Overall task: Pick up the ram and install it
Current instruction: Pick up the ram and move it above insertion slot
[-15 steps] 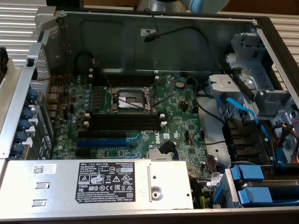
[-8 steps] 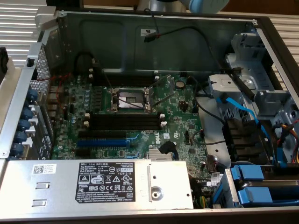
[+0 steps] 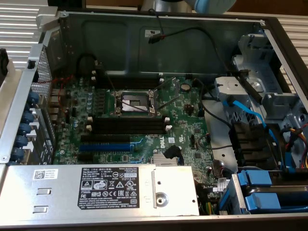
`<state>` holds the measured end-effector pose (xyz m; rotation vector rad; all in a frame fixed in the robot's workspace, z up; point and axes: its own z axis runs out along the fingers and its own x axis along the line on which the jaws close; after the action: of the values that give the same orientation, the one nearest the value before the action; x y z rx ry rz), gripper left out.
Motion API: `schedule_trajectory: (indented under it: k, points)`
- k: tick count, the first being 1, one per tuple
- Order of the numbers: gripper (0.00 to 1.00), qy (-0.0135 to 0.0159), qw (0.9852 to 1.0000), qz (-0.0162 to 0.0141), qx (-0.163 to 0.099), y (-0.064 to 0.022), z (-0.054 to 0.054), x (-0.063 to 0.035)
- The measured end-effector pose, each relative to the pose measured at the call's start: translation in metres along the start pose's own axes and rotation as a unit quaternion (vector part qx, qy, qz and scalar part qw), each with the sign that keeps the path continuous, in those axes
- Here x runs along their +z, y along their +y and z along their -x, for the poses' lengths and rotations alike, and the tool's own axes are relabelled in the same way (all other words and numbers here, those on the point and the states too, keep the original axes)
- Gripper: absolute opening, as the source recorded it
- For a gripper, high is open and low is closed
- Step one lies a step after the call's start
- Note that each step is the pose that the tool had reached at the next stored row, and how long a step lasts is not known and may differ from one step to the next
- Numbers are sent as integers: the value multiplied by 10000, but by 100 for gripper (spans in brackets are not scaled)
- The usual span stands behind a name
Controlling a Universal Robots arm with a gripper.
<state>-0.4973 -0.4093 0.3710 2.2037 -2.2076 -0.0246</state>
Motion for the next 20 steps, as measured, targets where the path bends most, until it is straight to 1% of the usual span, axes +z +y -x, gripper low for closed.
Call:
schedule_trajectory:
  k: [7,9,11,13,20]
  points:
    - [12,1,10000,1,0,0,0,-3]
    - [12,11,10000,3,0,0,0,-57]
    - [12,13,10000,1,-1,-9,-1,-147]
    - [12,13,10000,0,0,-50,-8,-218]
    - [12,4,10000,1,0,-230,-68,-350]
